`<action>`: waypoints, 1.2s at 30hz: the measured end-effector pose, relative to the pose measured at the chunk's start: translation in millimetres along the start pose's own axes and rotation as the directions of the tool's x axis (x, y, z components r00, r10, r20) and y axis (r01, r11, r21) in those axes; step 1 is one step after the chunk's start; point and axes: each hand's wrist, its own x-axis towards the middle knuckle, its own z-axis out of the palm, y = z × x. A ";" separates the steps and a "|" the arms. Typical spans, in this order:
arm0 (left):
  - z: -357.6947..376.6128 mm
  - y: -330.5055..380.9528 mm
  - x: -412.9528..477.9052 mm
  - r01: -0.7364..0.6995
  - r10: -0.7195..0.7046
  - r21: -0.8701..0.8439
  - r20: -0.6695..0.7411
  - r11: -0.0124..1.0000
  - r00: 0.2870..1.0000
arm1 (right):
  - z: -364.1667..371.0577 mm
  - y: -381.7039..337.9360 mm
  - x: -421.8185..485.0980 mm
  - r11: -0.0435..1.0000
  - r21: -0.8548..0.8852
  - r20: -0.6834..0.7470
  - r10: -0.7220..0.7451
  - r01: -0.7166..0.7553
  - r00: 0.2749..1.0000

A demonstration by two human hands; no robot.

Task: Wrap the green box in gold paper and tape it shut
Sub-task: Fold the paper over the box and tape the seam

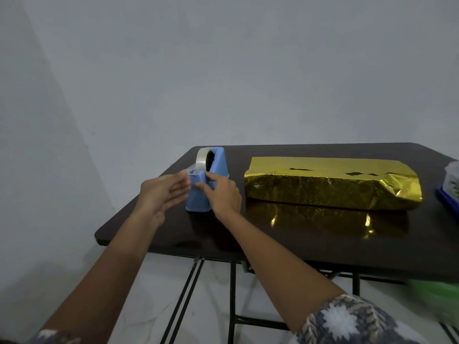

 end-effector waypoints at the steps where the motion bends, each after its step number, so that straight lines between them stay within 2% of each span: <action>1: 0.2 1.1 -0.5 0.015 -0.015 -0.019 -0.006 1.000 1.000 | -0.8 0.4 -0.4 1.000 0.003 0.002 -0.004 0.004 1.000; 3: -0.3 1.3 -0.3 0.047 -0.048 -0.036 -0.019 0.998 0.999 | -1.6 1.5 -0.4 1.000 0.027 0.006 -0.007 0.007 1.000; 7: -2.6 -10.6 -3.3 0.115 -0.114 0.037 -0.011 0.993 0.993 | -2.2 4.1 0.0 0.996 0.087 0.036 0.004 -0.007 0.999; 13: 10.6 -21.2 0.3 0.038 -0.019 0.112 -0.163 0.993 0.986 | -2.0 7.1 0.1 0.996 0.092 0.043 -0.005 0.001 0.999; 22: 24.4 -34.4 5.7 0.034 -0.024 0.044 -0.215 0.998 0.976 | 0.1 12.7 0.2 0.997 0.062 0.036 -0.041 0.038 0.999; 27: 22.5 -33.3 7.2 0.074 -0.062 0.049 -0.202 0.996 0.977 | -2.0 18.3 3.3 0.999 0.021 0.127 -0.049 0.046 0.991; 32: 16.6 -35.8 1.0 0.134 -0.109 0.163 -0.153 0.977 0.982 | -23.5 18.3 5.0 0.984 0.178 0.380 -0.063 -0.006 0.923; 36: 23.9 -41.1 -21.7 0.068 -0.036 0.178 -0.176 0.982 0.984 | -69.1 26.1 -5.1 0.951 0.309 0.248 -0.097 0.016 0.964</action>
